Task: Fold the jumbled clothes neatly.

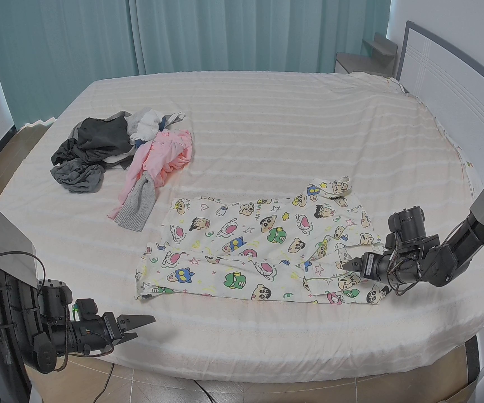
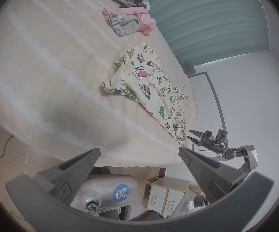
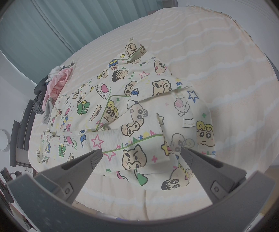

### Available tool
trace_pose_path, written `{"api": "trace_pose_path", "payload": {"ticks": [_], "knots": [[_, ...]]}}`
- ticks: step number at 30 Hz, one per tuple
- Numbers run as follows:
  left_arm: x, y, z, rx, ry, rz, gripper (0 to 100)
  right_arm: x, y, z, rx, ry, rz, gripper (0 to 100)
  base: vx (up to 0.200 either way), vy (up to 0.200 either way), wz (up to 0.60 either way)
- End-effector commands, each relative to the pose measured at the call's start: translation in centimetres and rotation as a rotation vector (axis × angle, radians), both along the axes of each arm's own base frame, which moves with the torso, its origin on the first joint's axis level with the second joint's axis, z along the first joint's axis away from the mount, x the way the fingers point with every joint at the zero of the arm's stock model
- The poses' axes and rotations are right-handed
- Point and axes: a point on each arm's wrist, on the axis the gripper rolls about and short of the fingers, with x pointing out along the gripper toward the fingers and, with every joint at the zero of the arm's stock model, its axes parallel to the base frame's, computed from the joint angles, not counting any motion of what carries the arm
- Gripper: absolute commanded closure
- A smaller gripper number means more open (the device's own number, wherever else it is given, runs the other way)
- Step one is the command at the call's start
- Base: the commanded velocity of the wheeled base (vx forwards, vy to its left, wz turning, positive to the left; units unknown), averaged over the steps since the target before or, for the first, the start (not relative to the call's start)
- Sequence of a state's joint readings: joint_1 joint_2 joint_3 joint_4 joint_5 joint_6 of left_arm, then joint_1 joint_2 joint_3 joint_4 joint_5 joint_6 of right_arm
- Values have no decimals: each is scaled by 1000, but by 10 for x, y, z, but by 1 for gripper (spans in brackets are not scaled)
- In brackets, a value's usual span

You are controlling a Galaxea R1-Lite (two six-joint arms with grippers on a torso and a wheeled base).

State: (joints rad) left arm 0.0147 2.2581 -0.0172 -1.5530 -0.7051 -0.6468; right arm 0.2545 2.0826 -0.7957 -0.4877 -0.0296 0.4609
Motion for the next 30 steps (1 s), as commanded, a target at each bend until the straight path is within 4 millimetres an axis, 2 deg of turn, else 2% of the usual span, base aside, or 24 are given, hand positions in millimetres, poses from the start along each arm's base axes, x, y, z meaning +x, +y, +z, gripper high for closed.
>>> {"api": "trace_pose_path", "payload": {"ticks": [1,11,15,17,23,30], "knots": [[-3,0,0,0,0,-2,0,1,2,-6,-1,16,9,0,0,0,0],[-3,-1,0,1,1,-4,0,2,7,-11,-6,29,24,0,0,0,0],[-3,-1,0,3,0,-4,0,-1,8,-5,-1,11,28,0,0,0,0],[-3,-1,0,3,0,-4,0,-6,9,1,1,5,34,0,0,0,0],[-3,-1,0,3,0,-4,0,-25,15,-1,-8,35,71,0,0,0,0],[-3,-1,-1,7,-1,-7,0,-33,19,-8,-19,68,89,0,0,0,0]]}}
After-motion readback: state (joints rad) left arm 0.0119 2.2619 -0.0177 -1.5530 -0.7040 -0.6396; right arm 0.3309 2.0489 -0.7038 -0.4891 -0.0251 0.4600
